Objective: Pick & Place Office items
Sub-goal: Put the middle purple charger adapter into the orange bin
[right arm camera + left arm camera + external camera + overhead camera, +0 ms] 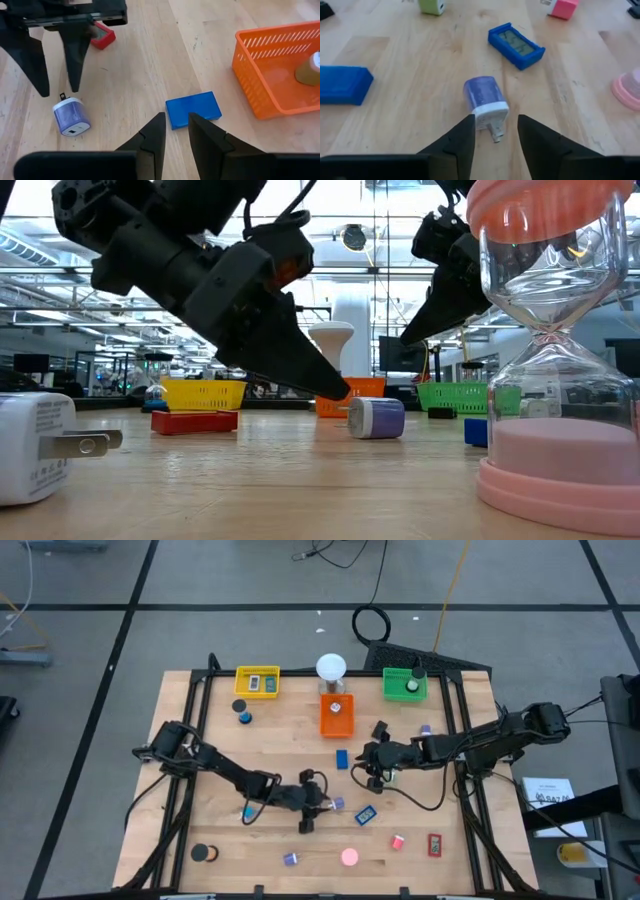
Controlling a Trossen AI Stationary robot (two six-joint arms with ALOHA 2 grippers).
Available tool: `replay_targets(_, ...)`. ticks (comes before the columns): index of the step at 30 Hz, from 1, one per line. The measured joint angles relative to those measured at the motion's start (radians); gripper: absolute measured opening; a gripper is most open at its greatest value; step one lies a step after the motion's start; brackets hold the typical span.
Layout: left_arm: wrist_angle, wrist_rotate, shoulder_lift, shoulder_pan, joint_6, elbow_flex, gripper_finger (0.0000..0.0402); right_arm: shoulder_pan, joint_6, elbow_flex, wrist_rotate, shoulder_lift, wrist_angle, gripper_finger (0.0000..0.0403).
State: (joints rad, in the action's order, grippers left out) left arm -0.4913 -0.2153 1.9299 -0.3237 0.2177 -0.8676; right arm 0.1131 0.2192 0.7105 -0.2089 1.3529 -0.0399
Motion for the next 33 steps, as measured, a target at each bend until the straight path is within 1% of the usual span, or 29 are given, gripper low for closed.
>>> replay_targets(4,0.003,-0.004,0.035,-0.001,0.004,-0.016,0.0137,0.0,-0.004,0.0,0.0,0.0,-0.001,0.0073)
replay_targets(9,0.022,-0.003,0.08,0.0,0.005,-0.056,0.0136,0.0,-0.004,0.0,0.0,0.0,-0.002,0.0073)
replay_targets(24,0.041,-0.005,0.081,0.009,0.022,-0.068,0.0132,0.0,-0.023,0.0,-0.002,0.0,-0.002,0.0073)
replay_targets(27,0.039,-0.005,0.081,0.009,0.019,-0.068,0.0115,0.0,-0.023,0.0,-0.003,0.0,-0.002,0.0073)
replay_targets(33,0.039,-0.004,0.081,0.009,0.004,-0.068,0.0059,0.0,-0.023,0.0,-0.003,0.0,-0.002,0.0073)
